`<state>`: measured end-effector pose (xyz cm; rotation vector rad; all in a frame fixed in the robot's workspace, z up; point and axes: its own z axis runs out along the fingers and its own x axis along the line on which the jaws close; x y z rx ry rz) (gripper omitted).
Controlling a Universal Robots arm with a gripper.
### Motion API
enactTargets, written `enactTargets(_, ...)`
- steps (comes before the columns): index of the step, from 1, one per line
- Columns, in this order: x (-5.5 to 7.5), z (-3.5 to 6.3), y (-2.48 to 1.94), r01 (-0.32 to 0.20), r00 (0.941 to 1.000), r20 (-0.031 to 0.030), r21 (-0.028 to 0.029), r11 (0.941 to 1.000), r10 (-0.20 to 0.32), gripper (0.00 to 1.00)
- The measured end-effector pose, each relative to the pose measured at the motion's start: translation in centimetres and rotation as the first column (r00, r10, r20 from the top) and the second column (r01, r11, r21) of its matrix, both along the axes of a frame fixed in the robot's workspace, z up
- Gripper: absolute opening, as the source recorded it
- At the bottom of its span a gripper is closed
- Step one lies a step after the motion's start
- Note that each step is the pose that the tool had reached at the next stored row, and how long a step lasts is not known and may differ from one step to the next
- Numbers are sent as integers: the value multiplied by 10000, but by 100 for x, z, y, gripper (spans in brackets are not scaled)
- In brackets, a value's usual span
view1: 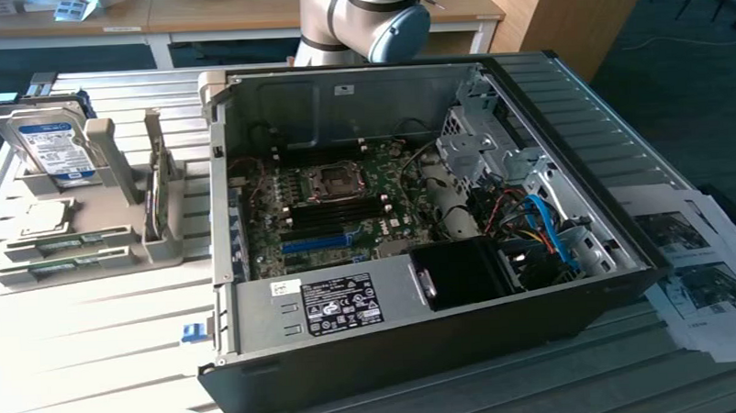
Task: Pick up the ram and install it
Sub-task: 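Pick up the ram and move it above insertion slot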
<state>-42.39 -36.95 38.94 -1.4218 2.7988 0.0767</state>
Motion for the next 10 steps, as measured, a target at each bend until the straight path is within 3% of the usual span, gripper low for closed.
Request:
enactTargets(5,0,0,0,-908,9959,0,1,9959,908,10)
enactTargets(10,0,-1,0,-1801,9837,1,1,9837,1801,10)
